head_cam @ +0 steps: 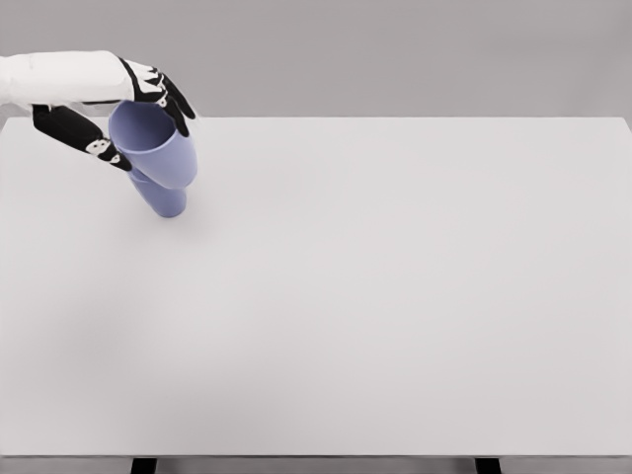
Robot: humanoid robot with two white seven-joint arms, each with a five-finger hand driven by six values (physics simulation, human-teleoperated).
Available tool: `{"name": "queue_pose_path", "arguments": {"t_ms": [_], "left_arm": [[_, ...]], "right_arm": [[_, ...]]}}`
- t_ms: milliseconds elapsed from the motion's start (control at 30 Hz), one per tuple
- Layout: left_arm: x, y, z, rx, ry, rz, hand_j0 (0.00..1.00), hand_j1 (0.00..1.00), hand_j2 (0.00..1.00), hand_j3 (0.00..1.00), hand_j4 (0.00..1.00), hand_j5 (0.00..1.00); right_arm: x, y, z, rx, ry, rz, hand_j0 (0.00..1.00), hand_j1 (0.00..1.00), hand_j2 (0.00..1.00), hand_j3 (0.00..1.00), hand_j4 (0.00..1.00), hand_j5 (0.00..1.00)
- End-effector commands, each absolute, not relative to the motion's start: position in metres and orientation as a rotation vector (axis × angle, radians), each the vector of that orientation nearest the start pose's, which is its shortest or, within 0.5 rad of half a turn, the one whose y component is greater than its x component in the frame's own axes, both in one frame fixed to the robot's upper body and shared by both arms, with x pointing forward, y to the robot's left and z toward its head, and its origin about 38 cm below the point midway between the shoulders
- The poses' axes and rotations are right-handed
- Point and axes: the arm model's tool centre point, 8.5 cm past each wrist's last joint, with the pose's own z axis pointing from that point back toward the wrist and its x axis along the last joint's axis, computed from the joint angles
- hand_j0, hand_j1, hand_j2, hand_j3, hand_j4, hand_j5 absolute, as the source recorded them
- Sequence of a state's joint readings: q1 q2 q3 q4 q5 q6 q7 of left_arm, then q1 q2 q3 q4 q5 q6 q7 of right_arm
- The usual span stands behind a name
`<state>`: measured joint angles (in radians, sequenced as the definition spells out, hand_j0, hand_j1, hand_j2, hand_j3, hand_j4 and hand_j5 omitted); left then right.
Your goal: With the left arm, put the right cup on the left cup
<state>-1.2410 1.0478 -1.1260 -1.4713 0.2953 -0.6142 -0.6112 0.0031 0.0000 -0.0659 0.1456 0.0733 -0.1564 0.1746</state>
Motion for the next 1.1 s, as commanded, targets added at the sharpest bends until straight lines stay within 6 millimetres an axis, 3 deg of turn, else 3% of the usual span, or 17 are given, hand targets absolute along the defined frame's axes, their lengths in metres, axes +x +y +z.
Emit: {"name": "queue_pose_path", "arguments": {"t_ms": [0,133,433,800,1067], "left_arm": [[0.441,0.316,0.369,0.158,-1.603,-1.982,0.59,0.59,0.59,0.59,0.59,0.59],[0.448,0.325,0.375,0.195,-1.601,-1.953,0.6,0.6,0.6,0.6,0.6,0.6],[0.467,0.351,0.363,0.242,-1.538,-1.874,0.6,0.6,0.6,0.6,0.6,0.6],[0.485,0.351,0.338,0.211,-1.505,-1.823,0.6,0.6,0.6,0.6,0.6,0.6],[0.496,0.352,0.33,0.218,-1.49,-1.795,0.6,0.6,0.6,0.6,0.6,0.6]], "right_arm": [[-0.036,-0.253,-0.257,0.098,-0.007,0.008,1.0,1.0,1.0,1.0,1.0,1.0],[-0.036,-0.253,-0.257,0.098,-0.007,0.008,1.0,1.0,1.0,1.0,1.0,1.0],[-0.036,-0.253,-0.257,0.098,-0.007,0.008,1.0,1.0,1.0,1.0,1.0,1.0],[-0.036,-0.253,-0.257,0.098,-0.007,0.008,1.0,1.0,1.0,1.0,1.0,1.0],[-0.036,-0.253,-0.257,0.098,-0.007,0.008,1.0,1.0,1.0,1.0,1.0,1.0]]}}
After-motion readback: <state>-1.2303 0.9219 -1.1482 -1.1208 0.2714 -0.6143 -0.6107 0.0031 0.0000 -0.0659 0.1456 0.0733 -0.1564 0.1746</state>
